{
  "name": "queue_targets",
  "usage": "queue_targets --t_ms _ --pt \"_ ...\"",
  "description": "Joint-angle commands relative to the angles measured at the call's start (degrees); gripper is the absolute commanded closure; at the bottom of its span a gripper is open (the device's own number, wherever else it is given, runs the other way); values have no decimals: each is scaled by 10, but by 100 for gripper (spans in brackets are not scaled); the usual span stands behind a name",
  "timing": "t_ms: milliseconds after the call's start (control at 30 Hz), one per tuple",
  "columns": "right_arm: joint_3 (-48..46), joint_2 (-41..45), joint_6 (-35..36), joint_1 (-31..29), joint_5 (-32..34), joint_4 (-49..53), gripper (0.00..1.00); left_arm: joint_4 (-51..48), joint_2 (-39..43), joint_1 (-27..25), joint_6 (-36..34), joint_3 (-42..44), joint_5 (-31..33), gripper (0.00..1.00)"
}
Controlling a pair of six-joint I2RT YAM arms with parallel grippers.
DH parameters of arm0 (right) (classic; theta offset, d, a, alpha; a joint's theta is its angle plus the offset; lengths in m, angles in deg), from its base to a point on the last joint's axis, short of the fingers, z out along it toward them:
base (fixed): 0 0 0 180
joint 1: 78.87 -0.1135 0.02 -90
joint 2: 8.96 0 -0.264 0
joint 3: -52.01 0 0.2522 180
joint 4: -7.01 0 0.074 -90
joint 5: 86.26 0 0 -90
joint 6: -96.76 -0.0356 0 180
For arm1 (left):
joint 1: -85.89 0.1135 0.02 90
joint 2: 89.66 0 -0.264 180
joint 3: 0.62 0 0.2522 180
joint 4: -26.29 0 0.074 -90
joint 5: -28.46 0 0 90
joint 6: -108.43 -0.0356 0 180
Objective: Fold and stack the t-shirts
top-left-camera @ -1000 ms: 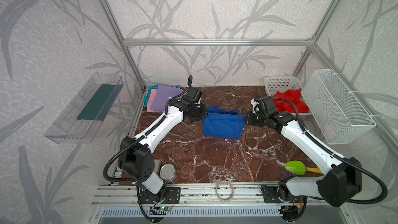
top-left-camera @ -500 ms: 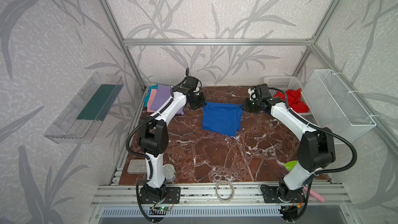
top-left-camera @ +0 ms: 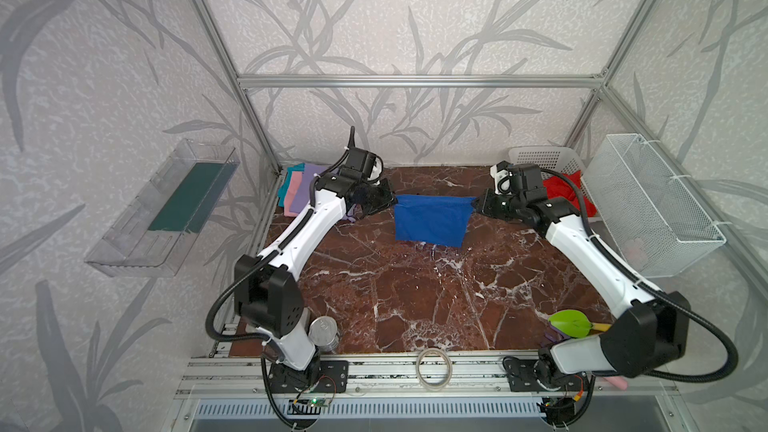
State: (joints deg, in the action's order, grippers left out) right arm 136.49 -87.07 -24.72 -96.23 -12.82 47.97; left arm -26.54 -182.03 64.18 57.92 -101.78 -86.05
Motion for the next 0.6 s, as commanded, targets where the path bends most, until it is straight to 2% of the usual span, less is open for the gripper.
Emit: queue_targets --t_ms 0,133,300,400,567 --pt "-77 60 -19 -14 19 13 100 15 61 -17 26 102 22 100" --pt "-211 129 -72 -29 17 -20 100 74 139 -46 74 254 29 100" --pt "-327 191 -121 -52 23 -38 100 100 192 -65 113 358 36 100" --pt "-333 206 -117 -52 34 -24 100 90 195 -66 102 341 53 100" --pt "-274 172 -83 -49 63 -15 100 64 134 -65 58 239 72 100"
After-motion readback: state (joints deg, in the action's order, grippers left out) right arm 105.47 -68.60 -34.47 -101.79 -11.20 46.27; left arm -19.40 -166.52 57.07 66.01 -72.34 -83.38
